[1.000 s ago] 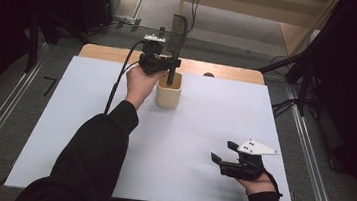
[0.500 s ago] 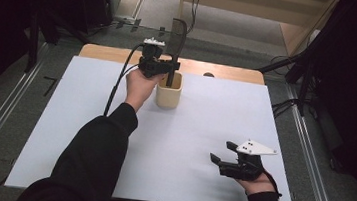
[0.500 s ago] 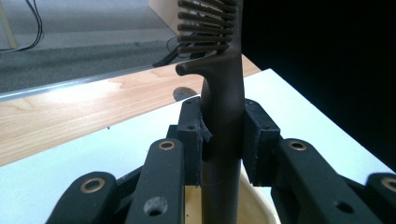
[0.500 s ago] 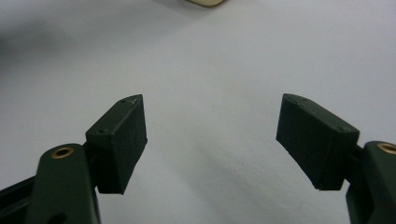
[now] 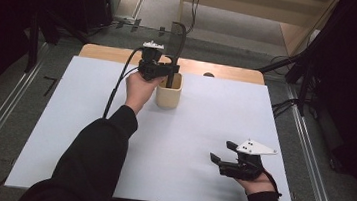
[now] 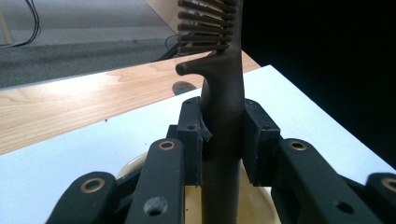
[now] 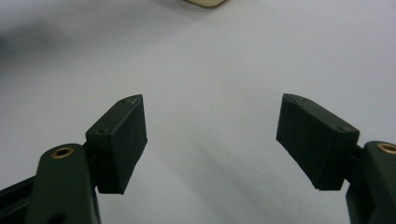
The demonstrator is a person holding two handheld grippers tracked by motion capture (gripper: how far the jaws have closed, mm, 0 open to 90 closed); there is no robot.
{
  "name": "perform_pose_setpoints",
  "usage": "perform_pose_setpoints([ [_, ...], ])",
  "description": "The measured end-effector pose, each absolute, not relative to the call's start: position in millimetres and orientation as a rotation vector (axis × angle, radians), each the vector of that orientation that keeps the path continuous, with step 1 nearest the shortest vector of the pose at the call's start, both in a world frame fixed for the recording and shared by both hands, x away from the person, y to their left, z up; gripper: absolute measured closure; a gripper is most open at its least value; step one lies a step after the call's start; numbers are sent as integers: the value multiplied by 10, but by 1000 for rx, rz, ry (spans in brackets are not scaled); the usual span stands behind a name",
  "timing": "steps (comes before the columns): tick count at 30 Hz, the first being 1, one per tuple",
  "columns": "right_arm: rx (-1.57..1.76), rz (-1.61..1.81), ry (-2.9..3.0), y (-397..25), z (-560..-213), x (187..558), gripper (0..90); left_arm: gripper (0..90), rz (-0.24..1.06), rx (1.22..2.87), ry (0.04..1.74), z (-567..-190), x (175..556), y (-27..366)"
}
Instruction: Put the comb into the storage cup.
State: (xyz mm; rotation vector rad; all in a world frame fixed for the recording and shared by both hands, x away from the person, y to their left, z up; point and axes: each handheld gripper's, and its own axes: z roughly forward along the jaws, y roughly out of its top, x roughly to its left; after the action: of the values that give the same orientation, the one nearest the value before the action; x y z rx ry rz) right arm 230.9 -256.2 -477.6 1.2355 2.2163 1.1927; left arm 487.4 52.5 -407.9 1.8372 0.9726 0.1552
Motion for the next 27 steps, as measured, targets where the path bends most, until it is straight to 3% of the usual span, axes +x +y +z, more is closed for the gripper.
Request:
perform_pose_setpoints([
  [27, 1228, 1192, 2220, -2559, -4772, 2307, 226, 726, 178, 1848, 948, -4224, 4812, 534],
])
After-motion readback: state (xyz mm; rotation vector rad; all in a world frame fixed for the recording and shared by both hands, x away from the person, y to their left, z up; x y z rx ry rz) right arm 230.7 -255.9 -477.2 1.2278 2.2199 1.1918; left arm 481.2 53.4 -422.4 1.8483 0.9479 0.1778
